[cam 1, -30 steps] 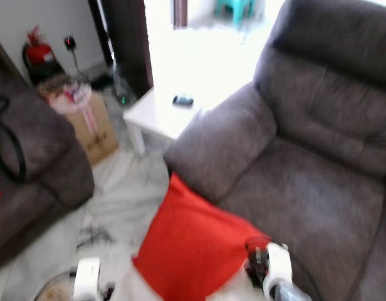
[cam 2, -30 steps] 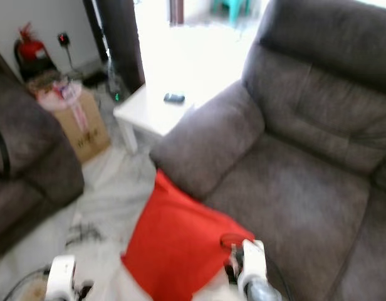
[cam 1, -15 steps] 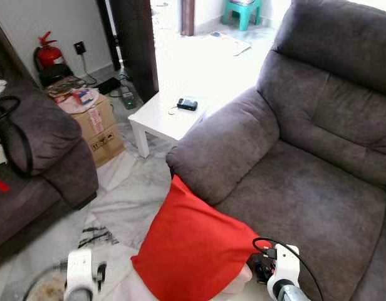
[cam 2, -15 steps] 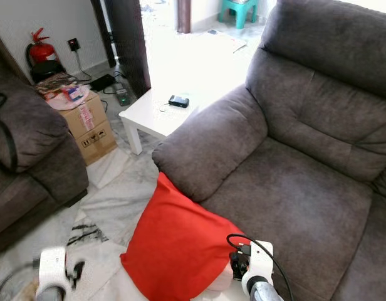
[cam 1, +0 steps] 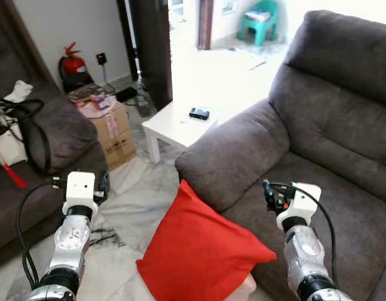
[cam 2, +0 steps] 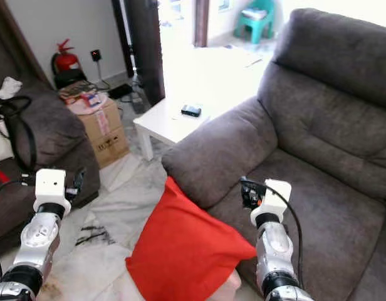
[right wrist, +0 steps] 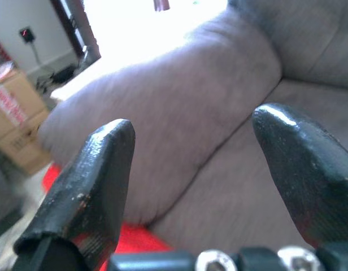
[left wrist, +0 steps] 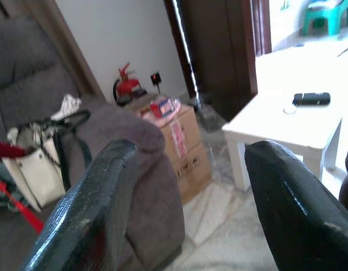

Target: Move the pillow to the sofa from floor

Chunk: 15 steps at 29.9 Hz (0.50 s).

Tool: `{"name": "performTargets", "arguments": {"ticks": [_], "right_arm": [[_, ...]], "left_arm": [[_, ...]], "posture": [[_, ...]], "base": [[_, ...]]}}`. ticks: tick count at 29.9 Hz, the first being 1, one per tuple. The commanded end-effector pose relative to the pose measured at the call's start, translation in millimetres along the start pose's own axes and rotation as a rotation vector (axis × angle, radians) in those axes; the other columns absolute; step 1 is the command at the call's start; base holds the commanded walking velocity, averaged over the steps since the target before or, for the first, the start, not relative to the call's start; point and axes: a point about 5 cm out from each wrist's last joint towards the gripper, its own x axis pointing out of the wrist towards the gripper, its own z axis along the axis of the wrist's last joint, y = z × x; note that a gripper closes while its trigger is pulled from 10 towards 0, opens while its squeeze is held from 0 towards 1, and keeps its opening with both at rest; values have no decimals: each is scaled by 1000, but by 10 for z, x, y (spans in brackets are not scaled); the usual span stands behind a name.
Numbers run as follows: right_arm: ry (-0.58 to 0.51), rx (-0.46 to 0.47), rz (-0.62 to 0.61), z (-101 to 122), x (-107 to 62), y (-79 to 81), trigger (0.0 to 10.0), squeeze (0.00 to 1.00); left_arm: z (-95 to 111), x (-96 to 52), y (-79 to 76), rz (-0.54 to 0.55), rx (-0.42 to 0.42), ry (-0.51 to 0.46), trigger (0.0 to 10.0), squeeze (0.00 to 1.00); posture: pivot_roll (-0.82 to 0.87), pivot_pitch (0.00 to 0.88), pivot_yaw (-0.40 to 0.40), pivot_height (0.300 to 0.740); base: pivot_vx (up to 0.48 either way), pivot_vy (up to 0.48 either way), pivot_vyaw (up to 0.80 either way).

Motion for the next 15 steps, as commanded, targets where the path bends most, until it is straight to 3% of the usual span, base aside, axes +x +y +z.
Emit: {"name": "performTargets", "arguments": {"ticks": [1, 2, 6, 15], "right_arm": [[-29, -16, 8, 35, 0, 0, 10000, 0], [-80, -24, 11, 77, -20, 6, 10000, 0], [-110, -42, 40, 105, -34, 33, 10000, 0], [-131, -63, 10, 188, -1, -56, 10000, 0]], "left_arm": [[21, -25, -74, -30, 14, -24, 10000, 0], [16, -75, -159, -39, 8, -34, 10000, 0], [6, -107, -291, -52, -7, -36, 10000, 0], [135, -12, -400, -58, -35, -71, 10000, 0]], "posture": [[148, 0, -6, 740], [136, 0, -18, 740], [119, 0, -30, 740], [96, 0, -58, 740]], "base": [[0, 0, 0], [0, 0, 0], [0, 0, 0], [0, 0, 0]]}}
